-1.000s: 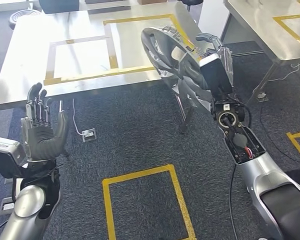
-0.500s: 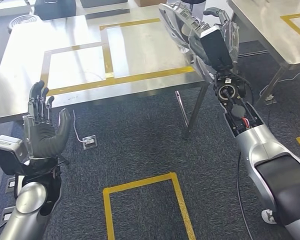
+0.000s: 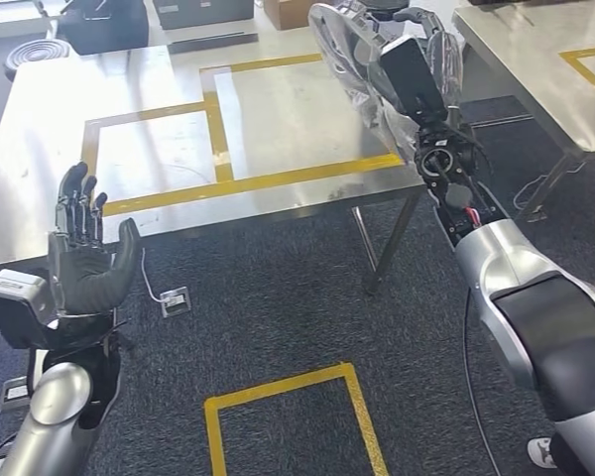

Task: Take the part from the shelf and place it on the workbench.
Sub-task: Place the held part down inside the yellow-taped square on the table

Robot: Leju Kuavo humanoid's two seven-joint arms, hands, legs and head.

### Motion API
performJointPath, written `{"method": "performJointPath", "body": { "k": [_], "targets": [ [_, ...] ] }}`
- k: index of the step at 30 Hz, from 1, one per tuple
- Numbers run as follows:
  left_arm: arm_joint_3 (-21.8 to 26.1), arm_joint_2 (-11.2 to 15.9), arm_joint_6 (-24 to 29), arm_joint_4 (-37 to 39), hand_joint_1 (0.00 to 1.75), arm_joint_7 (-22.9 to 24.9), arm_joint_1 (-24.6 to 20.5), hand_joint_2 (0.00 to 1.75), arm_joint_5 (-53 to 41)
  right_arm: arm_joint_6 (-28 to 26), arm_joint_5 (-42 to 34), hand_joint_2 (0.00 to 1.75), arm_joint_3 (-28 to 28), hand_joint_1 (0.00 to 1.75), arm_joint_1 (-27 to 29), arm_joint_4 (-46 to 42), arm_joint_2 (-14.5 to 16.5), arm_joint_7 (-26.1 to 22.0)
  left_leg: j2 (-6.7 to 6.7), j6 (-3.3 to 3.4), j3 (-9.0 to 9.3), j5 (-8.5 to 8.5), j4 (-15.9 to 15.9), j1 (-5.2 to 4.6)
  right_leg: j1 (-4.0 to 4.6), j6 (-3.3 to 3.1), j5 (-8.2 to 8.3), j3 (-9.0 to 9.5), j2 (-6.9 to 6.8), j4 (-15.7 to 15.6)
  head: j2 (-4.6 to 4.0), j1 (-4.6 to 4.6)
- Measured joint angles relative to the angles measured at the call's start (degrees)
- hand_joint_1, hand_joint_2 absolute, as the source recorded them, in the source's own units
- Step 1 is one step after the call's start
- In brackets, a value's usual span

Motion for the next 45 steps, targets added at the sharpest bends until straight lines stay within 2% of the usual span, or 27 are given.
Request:
{"method": "performJointPath", "body": {
  "k": [2,3,5,6,7,8,10,12,15,16,18,19,21,22,23,25,27,29,31,32,33,34,36,37,38,40,45],
  "targets": [
    [0.00,-0.05,-0.10,0.21,0.00,-0.01,0.13,1.75,0.00,-0.01,0.15,1.75,0.07,1.75,0.03,1.11,0.03,0.12,-0.23,-0.23,1.33,-1.19,0.14,0.13,-0.19,0.44,-0.73,-2.69,-0.07,1.50,0.00,0.52],
    [0.00,-0.07,-0.15,0.31,0.00,-0.03,0.16,1.75,0.00,-0.03,0.34,1.75,0.14,1.75,-0.06,1.57,0.05,0.18,-0.36,-0.43,2.03,-1.82,0.28,0.21,-0.36,0.64,0.71,-2.76,-0.10,-0.60,0.00,0.79],
    [0.00,-0.16,-0.31,0.49,0.00,-0.14,0.15,1.75,0.00,-0.08,0.96,1.75,0.29,1.75,-0.57,2.78,0.19,0.30,-0.54,-0.99,3.28,-3.25,0.85,0.26,-0.80,1.07,7.23,-1.57,-0.20,-8.47,0.00,1.23],
    [0.00,-0.20,-0.44,0.57,0.00,-0.21,0.13,1.75,-0.01,-0.09,1.28,1.75,0.37,1.75,-1.00,3.54,0.34,0.39,-0.65,-1.33,3.54,-3.89,1.19,0.25,-0.82,0.96,9.52,-0.74,-0.24,-11.76,-0.01,1.37],
    [0.00,-0.23,-0.56,0.65,0.00,-0.27,0.12,1.75,-0.01,-0.09,1.57,1.75,0.46,1.75,-1.38,4.29,0.57,0.52,-0.72,-1.69,3.61,-4.44,1.49,0.22,-0.77,0.66,11.16,-0.15,-0.23,-13.98,-0.01,1.38],
    [0.00,-0.25,-0.67,0.71,0.00,-0.33,0.13,1.75,-0.01,-0.11,1.80,1.75,0.54,1.75,-1.71,4.89,0.82,0.66,-0.79,-2.06,3.58,-4.83,1.77,0.16,-0.58,0.19,11.12,0.12,-0.19,-14.66,-0.01,1.35],
    [0.00,-0.28,-0.78,0.76,0.00,-0.40,0.13,1.75,0.01,-0.12,2.25,1.75,0.69,1.75,-2.47,5.70,1.50,0.95,-0.79,-2.80,3.49,-5.46,2.11,0.21,-0.52,-0.76,10.73,0.77,-0.03,-14.68,-0.01,1.23],
    [0.00,-0.30,-0.84,0.77,0.00,-0.58,0.03,1.75,0.02,-0.06,2.82,1.75,0.80,1.75,-3.43,6.58,2.22,1.00,-0.45,-3.52,1.62,-5.97,5.66,0.41,-0.65,-1.38,10.30,1.55,0.11,-14.75,0.00,0.75],
    [0.00,-0.22,-1.04,0.99,0.00,-0.77,0.21,1.75,0.17,-0.01,3.44,1.75,0.83,1.75,-4.02,8.15,3.23,0.76,0.17,-4.72,-6.49,-8.23,17.04,0.86,-0.56,-1.88,8.98,2.87,0.23,-14.83,0.00,-0.01],
    [0.00,-0.19,-1.16,1.14,0.00,-0.81,0.32,1.75,0.25,-0.02,3.60,1.75,0.85,1.75,-3.92,8.72,3.61,0.71,0.25,-4.87,-8.88,-9.08,19.20,0.96,-0.54,-1.92,8.39,3.47,0.29,-14.84,0.00,-0.16],
    [0.00,-0.14,-1.39,1.43,0.00,-0.96,0.41,1.75,0.36,-0.06,3.91,1.75,0.91,1.75,-3.60,9.83,4.32,0.74,0.27,-4.35,-10.76,-8.16,17.28,0.86,-0.53,-1.89,7.13,4.93,0.48,-14.89,0.00,-0.63],
    [0.00,-0.13,-1.48,1.54,0.00,-1.05,0.40,1.75,0.38,-0.08,3.99,1.75,0.93,1.75,-3.49,10.31,4.66,0.78,0.26,-3.75,-10.23,-5.66,13.42,0.63,-0.52,-1.83,6.49,5.69,0.58,-14.92,0.00,-0.83],
    [0.00,-0.13,-1.57,1.70,0.00,-1.29,0.34,1.75,0.41,-0.08,4.03,1.75,0.96,1.75,-3.36,11.08,5.28,0.85,0.16,-2.30,-8.08,1.45,4.53,-0.11,-0.53,-1.53,5.24,7.02,0.86,-15.04,0.00,-1.09],
    [0.00,-0.14,-1.62,1.78,0.00,-1.43,0.28,1.75,0.43,-0.08,4.05,1.75,0.98,1.75,-3.41,11.35,5.57,0.83,0.09,-1.77,-7.16,3.88,1.79,-0.46,-0.54,-1.23,4.70,7.55,1.03,-15.29,0.00,-1.15],
    [0.00,-0.16,-1.66,1.85,0.00,-1.58,0.15,1.75,0.46,-0.07,4.10,1.75,1.01,1.75,-3.56,11.56,5.87,0.84,0.06,-1.36,-6.53,4.98,0.38,-0.69,-0.53,-0.89,4.38,8.10,1.16,-15.46,0.00,-1.27],
    [0.00,-0.26,-1.70,1.99,0.00,-1.90,-0.24,1.75,0.53,-0.04,4.23,1.75,1.07,1.75,-4.11,11.87,6.40,0.93,0.24,-0.91,-5.26,4.18,-0.14,-0.66,-0.48,-0.37,4.08,8.82,1.16,-15.53,0.00,-1.33],
    [0.00,-0.38,-1.72,2.16,0.00,-2.23,-0.50,1.75,0.64,0.03,4.36,1.75,1.13,1.75,-4.58,12.28,6.69,1.05,0.35,-0.46,-3.53,3.37,-0.97,-0.42,-0.30,-0.49,3.83,7.63,0.83,-12.24,0.00,-0.97],
    [0.00,-0.44,-1.81,2.52,0.00,-2.46,-0.47,1.75,0.84,0.19,4.27,1.75,1.32,1.75,-4.55,12.98,6.96,1.18,0.27,-0.17,-1.98,2.45,-1.38,-0.35,0.01,-0.85,2.09,3.63,0.60,-4.88,0.00,-0.33],
    [0.00,-0.50,-1.93,2.91,0.00,-2.58,-0.34,1.75,0.98,0.31,4.08,1.75,1.55,1.75,-4.12,13.68,7.32,1.32,0.17,-0.11,-0.62,1.25,-1.38,-0.35,0.22,-0.79,-1.34,-0.72,0.59,0.97,0.00,0.07],
    [0.00,-0.52,-2.00,3.07,0.00,-2.64,-0.28,1.75,1.04,0.32,4.05,1.75,1.65,1.75,-3.96,13.93,7.47,1.39,0.06,-0.15,0.04,0.66,-1.36,-0.35,0.23,-0.60,-2.56,-2.02,0.57,1.67,0.00,0.19],
    [0.00,-0.55,-2.05,3.21,0.00,-2.70,-0.25,1.75,1.12,0.31,4.05,1.75,1.73,1.75,-3.95,14.16,7.61,1.49,-0.10,-0.27,0.82,0.01,-1.31,-0.34,0.11,-0.31,-2.40,-2.58,0.51,0.31,0.00,0.36],
    [0.00,-0.56,-2.10,3.37,0.00,-2.80,-0.24,1.75,1.19,0.31,4.04,1.75,1.80,1.75,-4.09,14.41,7.76,1.61,-0.27,-0.44,1.63,-0.66,-1.21,-0.32,-0.13,0.00,-0.28,-2.49,0.41,-2.80,0.00,0.58],
    [0.00,-0.62,-2.26,3.71,0.00,-3.01,-0.24,1.75,1.33,0.36,4.02,1.75,1.89,1.75,-4.42,15.06,8.09,1.81,-0.59,-0.97,2.90,-2.14,-0.43,-0.32,-0.65,0.54,7.70,-1.69,0.17,-11.24,0.00,0.94],
    [0.00,-0.64,-2.35,3.87,0.00,-3.17,-0.32,1.75,1.36,0.45,4.02,1.75,1.96,1.75,-4.59,15.35,8.37,1.80,-0.74,-1.28,3.01,-2.72,0.21,-0.31,-0.73,0.42,10.93,-1.19,0.17,-14.03,0.00,0.91],
    [0.00,-0.70,-2.45,4.03,0.00,-3.27,-0.42,1.75,1.39,0.55,4.03,1.75,2.04,1.75,-4.85,15.56,8.69,1.78,-0.83,-1.67,2.86,-3.28,0.92,-0.27,-0.59,0.15,12.64,-0.92,0.27,-15.45,0.00,0.80],
    [-0.02,-0.86,-2.57,4.30,0.00,-3.65,-0.73,1.75,1.41,0.78,4.10,1.75,2.25,1.75,-5.64,15.81,9.61,1.69,-0.91,-2.23,2.24,-4.02,1.86,-0.07,-0.21,-0.49,12.68,-0.64,0.61,-15.22,-0.01,0.69],
    [-0.04,-0.90,-2.20,5.09,0.00,-4.56,-1.01,1.75,1.15,0.91,4.85,1.75,2.95,1.75,-6.66,16.62,11.49,1.55,-0.87,-2.09,1.64,-3.94,2.20,0.12,-0.01,-0.50,12.54,-1.24,1.16,-15.04,0.00,0.49]
  ]
}}
